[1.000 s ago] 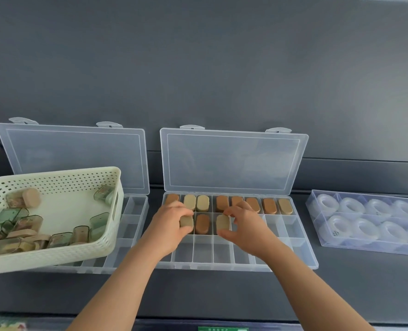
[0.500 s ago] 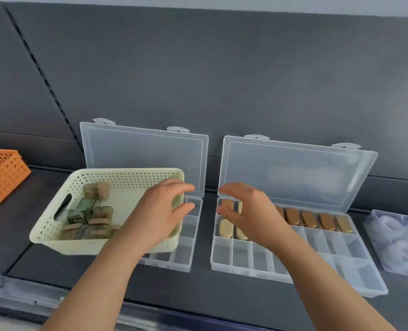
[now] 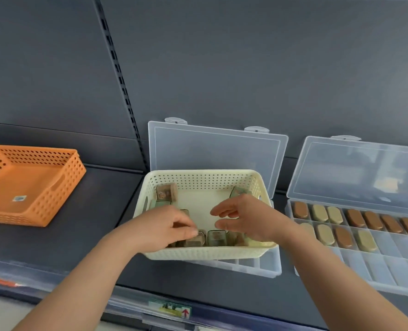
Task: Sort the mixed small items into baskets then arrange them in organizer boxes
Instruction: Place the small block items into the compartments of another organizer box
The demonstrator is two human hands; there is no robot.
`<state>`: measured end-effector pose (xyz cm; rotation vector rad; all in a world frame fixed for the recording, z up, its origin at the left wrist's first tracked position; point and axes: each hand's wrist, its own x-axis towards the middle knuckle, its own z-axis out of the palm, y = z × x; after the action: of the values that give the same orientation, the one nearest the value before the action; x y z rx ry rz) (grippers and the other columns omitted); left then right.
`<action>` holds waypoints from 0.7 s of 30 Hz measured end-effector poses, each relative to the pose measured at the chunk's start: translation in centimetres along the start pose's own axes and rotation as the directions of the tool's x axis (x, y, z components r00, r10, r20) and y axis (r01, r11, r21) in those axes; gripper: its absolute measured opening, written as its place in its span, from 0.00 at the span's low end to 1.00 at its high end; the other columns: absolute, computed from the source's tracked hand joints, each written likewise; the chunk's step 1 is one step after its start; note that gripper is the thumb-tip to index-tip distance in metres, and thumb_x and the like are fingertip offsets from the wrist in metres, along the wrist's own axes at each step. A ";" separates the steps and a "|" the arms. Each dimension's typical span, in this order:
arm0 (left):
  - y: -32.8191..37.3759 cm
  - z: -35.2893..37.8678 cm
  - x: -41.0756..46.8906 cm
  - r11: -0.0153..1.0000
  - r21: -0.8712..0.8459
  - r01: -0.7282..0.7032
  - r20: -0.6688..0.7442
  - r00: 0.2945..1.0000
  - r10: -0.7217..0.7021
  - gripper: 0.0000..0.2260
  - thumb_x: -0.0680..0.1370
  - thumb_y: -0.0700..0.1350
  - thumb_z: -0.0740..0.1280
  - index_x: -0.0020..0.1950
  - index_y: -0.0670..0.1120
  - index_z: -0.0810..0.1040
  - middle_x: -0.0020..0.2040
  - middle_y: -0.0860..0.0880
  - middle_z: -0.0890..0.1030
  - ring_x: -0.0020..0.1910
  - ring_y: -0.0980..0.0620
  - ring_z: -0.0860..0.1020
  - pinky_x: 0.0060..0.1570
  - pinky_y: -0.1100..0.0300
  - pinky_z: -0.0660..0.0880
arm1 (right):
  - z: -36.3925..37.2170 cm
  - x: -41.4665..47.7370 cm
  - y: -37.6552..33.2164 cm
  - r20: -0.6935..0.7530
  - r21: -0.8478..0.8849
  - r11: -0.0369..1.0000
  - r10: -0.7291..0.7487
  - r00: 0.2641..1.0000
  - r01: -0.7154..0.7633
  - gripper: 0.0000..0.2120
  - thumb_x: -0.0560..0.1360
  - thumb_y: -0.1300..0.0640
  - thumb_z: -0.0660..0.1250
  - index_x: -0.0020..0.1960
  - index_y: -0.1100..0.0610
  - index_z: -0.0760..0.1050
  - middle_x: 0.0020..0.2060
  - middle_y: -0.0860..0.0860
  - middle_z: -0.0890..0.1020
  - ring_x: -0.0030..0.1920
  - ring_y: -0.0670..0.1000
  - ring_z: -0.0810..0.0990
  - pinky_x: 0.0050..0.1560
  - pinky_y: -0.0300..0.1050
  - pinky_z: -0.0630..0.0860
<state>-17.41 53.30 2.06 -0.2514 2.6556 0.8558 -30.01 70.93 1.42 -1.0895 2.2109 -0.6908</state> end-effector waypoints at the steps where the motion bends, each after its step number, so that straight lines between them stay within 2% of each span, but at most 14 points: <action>1: -0.2 0.0 0.0 1.000 -0.011 -0.015 0.037 0.999 0.016 0.13 0.78 0.56 0.63 0.60 0.56 0.79 0.54 0.64 0.79 0.52 0.67 0.75 0.55 0.67 0.71 | 0.3 0.2 -0.2 -0.001 0.006 1.000 0.011 1.000 -0.011 0.16 0.75 0.54 0.69 0.63 0.50 0.77 0.58 0.43 0.80 0.55 0.40 0.77 0.61 0.36 0.73; 6: -1.3 -0.5 0.2 0.991 -0.090 -0.099 0.141 0.984 0.111 0.14 0.77 0.58 0.64 0.60 0.58 0.79 0.51 0.65 0.79 0.49 0.66 0.76 0.50 0.67 0.71 | 1.0 0.3 -0.5 -0.004 0.025 0.998 0.061 0.998 -0.061 0.14 0.76 0.54 0.67 0.61 0.50 0.78 0.56 0.41 0.81 0.51 0.39 0.79 0.55 0.31 0.73; 9: -1.7 -0.2 0.4 0.980 -0.133 -0.145 0.157 0.974 0.166 0.13 0.76 0.57 0.67 0.59 0.59 0.79 0.50 0.64 0.81 0.49 0.64 0.78 0.54 0.61 0.75 | 1.1 0.0 -0.2 -0.001 -0.033 0.995 0.091 0.996 -0.091 0.14 0.77 0.54 0.65 0.62 0.51 0.78 0.58 0.42 0.80 0.50 0.39 0.78 0.54 0.30 0.71; 13: -1.9 0.0 0.9 0.972 -0.176 -0.158 0.131 0.975 0.182 0.11 0.76 0.54 0.67 0.58 0.58 0.80 0.50 0.64 0.81 0.49 0.64 0.78 0.56 0.58 0.75 | 1.5 -0.1 -0.3 0.041 -0.113 0.986 0.129 0.991 -0.124 0.14 0.79 0.53 0.61 0.63 0.50 0.77 0.61 0.43 0.78 0.54 0.41 0.74 0.59 0.35 0.68; 16: -2.1 0.1 1.0 0.970 -0.188 -0.154 0.125 0.976 0.180 0.12 0.75 0.56 0.67 0.58 0.58 0.80 0.50 0.64 0.81 0.50 0.64 0.77 0.57 0.57 0.74 | 1.8 0.1 0.0 0.112 -0.185 0.971 0.173 0.979 -0.150 0.15 0.79 0.52 0.59 0.63 0.50 0.77 0.61 0.43 0.77 0.55 0.43 0.72 0.62 0.39 0.67; 18: -2.2 0.2 1.1 0.969 -0.196 -0.148 0.135 0.975 0.176 0.14 0.73 0.59 0.68 0.58 0.59 0.80 0.51 0.65 0.80 0.51 0.65 0.77 0.57 0.59 0.74 | 1.9 0.2 0.2 0.139 -0.205 0.968 0.172 0.975 -0.142 0.14 0.79 0.51 0.59 0.62 0.49 0.78 0.58 0.42 0.78 0.55 0.44 0.73 0.62 0.41 0.69; 21: -2.2 0.2 1.4 0.965 -0.223 -0.139 0.133 0.976 0.172 0.15 0.71 0.57 0.72 0.57 0.59 0.81 0.50 0.65 0.81 0.50 0.65 0.77 0.57 0.60 0.74 | 1.7 0.2 0.2 0.137 -0.160 0.976 0.167 0.976 -0.145 0.13 0.79 0.51 0.61 0.59 0.48 0.79 0.50 0.39 0.77 0.51 0.43 0.75 0.53 0.35 0.69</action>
<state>-18.04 51.55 0.24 -0.0255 2.4678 1.1642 -29.06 70.57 0.06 -0.9902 2.2169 -0.3688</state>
